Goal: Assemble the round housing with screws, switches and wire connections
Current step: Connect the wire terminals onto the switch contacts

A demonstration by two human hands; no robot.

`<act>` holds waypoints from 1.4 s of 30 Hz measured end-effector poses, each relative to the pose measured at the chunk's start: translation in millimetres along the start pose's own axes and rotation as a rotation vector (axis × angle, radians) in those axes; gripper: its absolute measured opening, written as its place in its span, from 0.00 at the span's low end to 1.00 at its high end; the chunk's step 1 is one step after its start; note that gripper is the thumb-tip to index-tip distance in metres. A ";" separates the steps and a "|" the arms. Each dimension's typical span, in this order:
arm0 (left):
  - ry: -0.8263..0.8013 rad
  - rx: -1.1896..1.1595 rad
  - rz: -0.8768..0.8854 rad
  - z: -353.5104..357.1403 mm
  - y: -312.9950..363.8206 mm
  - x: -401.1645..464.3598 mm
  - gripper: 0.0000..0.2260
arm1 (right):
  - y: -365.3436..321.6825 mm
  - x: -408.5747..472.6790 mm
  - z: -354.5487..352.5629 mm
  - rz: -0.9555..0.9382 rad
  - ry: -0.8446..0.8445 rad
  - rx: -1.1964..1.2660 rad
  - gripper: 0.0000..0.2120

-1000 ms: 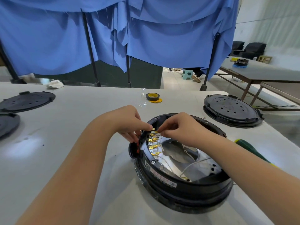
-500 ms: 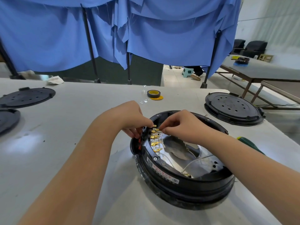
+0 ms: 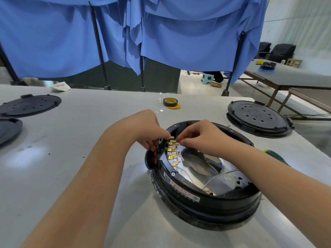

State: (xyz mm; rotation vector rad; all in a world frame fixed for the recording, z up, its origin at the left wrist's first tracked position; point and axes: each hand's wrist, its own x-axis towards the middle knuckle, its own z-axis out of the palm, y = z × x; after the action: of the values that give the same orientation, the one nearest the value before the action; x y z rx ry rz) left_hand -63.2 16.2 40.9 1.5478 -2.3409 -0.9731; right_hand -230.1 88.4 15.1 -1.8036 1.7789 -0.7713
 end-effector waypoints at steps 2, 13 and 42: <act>0.003 0.006 0.004 0.2 -0.2 -0.1 0.12 | -0.7 0.2 0.7 -0.003 -0.004 0.004 0.07; 0.004 0.022 0.014 0.7 -1.9 1.5 0.12 | -0.7 3.1 3.8 -0.018 -0.003 0.052 0.09; -0.001 0.000 0.002 1.4 -3.7 2.4 0.13 | -3.1 -8.8 6.6 -0.031 -0.068 -0.004 0.06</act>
State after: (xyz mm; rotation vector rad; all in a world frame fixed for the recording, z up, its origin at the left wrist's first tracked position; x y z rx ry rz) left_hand -62.2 13.8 37.1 1.5448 -2.3425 -0.9742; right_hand -223.2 97.1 12.0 -1.8416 1.7139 -0.7107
